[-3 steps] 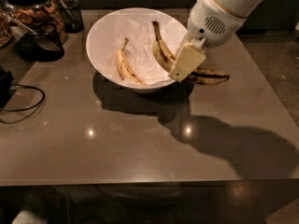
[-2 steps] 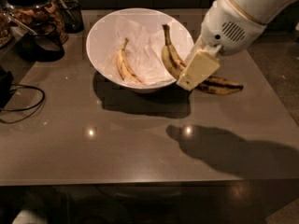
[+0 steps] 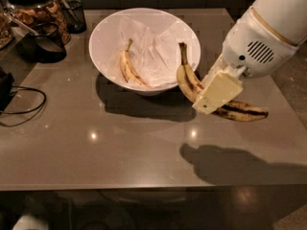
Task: Pick banana from white bowl
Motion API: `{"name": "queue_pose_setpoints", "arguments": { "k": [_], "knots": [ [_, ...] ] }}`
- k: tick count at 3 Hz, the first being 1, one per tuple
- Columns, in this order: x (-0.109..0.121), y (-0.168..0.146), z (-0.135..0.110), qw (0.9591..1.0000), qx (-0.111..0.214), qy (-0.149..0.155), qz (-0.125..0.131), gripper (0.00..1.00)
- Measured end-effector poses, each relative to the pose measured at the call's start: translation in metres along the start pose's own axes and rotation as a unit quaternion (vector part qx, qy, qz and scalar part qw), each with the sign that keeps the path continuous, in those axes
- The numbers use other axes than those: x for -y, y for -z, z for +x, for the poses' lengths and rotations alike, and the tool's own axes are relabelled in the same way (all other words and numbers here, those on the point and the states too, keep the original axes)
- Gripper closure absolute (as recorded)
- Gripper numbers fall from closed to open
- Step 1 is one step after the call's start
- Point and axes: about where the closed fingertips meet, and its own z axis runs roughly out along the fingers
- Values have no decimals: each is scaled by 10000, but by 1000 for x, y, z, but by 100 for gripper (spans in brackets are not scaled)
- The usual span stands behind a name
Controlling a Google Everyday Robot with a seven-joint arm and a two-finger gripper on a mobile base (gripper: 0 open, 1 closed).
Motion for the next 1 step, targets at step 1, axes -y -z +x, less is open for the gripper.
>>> {"name": "queue_pose_setpoints", "arguments": {
  "k": [1],
  "knots": [
    [0,0,0,10000,0,0,0,100]
  ]
}}
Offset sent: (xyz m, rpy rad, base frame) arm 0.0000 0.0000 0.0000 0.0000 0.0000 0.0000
